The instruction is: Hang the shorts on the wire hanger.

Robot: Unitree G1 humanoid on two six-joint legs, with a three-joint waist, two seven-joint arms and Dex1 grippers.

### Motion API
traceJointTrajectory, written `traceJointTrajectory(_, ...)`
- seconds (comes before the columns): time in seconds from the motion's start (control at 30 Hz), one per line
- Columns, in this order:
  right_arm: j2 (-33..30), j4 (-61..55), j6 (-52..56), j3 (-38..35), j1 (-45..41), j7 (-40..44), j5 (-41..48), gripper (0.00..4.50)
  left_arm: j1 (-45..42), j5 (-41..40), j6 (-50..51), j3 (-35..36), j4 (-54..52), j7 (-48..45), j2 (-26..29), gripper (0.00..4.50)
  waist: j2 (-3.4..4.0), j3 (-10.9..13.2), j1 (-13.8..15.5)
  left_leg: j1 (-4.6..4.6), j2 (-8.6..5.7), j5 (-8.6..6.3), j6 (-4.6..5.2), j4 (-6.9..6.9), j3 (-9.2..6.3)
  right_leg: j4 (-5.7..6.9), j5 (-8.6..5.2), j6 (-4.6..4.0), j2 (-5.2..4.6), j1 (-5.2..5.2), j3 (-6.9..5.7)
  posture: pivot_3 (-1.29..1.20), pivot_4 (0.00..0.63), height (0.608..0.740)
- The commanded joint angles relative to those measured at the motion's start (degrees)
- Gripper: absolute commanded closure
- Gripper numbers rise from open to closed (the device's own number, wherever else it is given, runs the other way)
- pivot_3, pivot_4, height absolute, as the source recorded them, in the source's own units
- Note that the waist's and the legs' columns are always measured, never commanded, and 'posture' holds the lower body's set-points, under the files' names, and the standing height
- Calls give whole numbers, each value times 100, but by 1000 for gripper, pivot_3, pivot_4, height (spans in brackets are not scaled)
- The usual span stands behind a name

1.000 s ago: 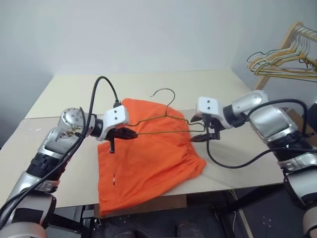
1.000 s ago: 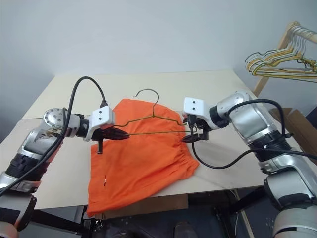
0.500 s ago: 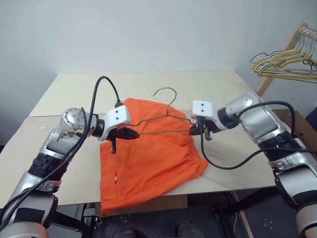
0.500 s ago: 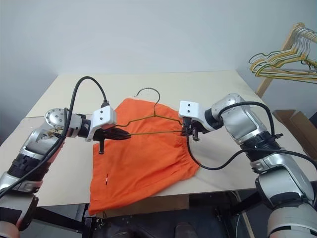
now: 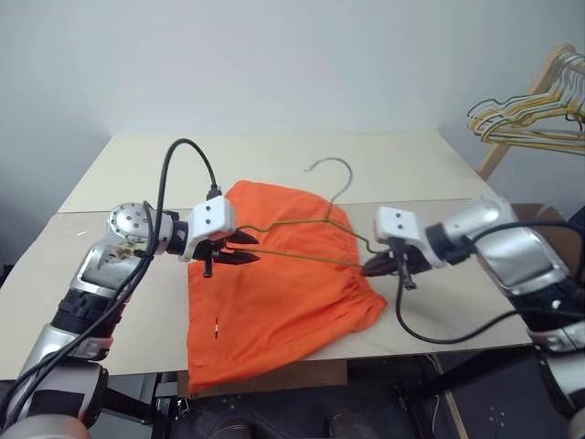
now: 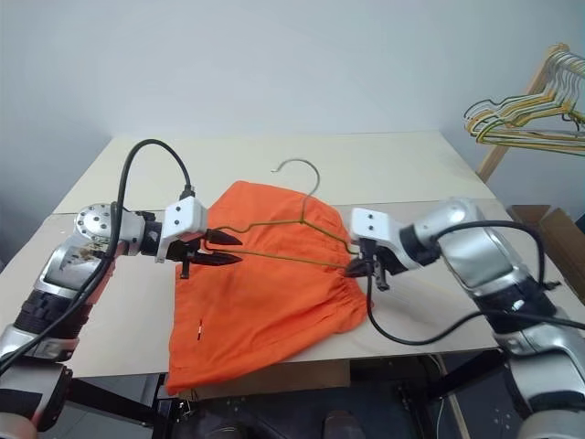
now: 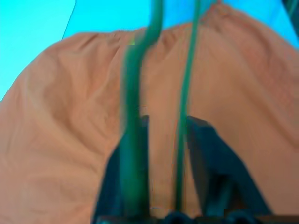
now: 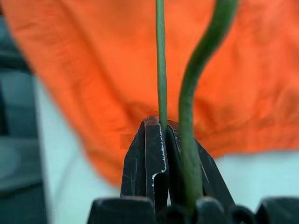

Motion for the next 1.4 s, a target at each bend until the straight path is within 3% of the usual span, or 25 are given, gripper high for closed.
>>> traceJointTrajectory(0.03,-386,-339,489,-726,428,-168,333,4500,117,-374,96,584,-17,48,143,1604,0,0,-10,5,0,-5,9,-1,0,1,0,0,0,3,0,-101,0,740)
traceJointTrajectory(0.17,-803,-477,1235,-1549,1431,-408,746,4500,688,-891,469,1085,-510,-16,383,340,0,0,-39,16,3,-19,32,-8,2,1,0,0,3,8,4,-96,0,740)
traceJointTrajectory(0.23,-882,-410,1800,-2047,1967,-589,978,4500,1078,-1146,491,1343,-957,155,290,14,0,0,-23,16,2,-19,32,-10,3,-2,0,0,2,9,6,-88,0,740)
traceJointTrajectory(0.33,-930,-230,2794,-2466,2503,-886,1272,4500,1450,-1526,1085,1503,-1614,484,268,14,-2,-1,32,22,1,-20,34,-6,0,-4,0,1,-1,21,6,-85,0,740)
traceJointTrajectory(0.53,-948,634,3876,-2250,2604,-1089,1597,4500,1845,-1905,1164,1488,-2251,505,224,14,1,-2,120,65,1,-22,37,-11,11,-3,5,-1,2,48,17,-92,0,740)
traceJointTrajectory(0.73,-899,1045,4081,-2053,2232,-1019,1927,4500,1778,-1877,1141,1440,-2196,521,288,14,4,-4,110,74,1,-22,36,-21,14,-5,6,-3,7,49,27,-82,0,740)
traceJointTrajectory(0.93,-1365,752,3971,-1520,2223,-265,2418,4500,1767,-1869,1156,1436,-2211,515,348,14,4,-4,150,68,-1,-22,37,-25,13,-13,6,-3,6,47,24,-69,0,740)
traceJointTrajectory(1.03,-1438,877,3951,-1174,2032,-286,2340,4500,1771,-1870,1162,1411,-2256,533,369,14,3,-4,149,69,0,-23,37,-25,12,-13,6,-3,6,48,24,-61,0,740)
traceJointTrajectory(1.4,-2027,1076,3373,-936,2084,596,2519,4500,1912,-1897,1164,1458,-2364,561,454,14,4,-3,221,68,1,-23,38,-28,13,-14,6,-3,6,45,23,-40,0,740)
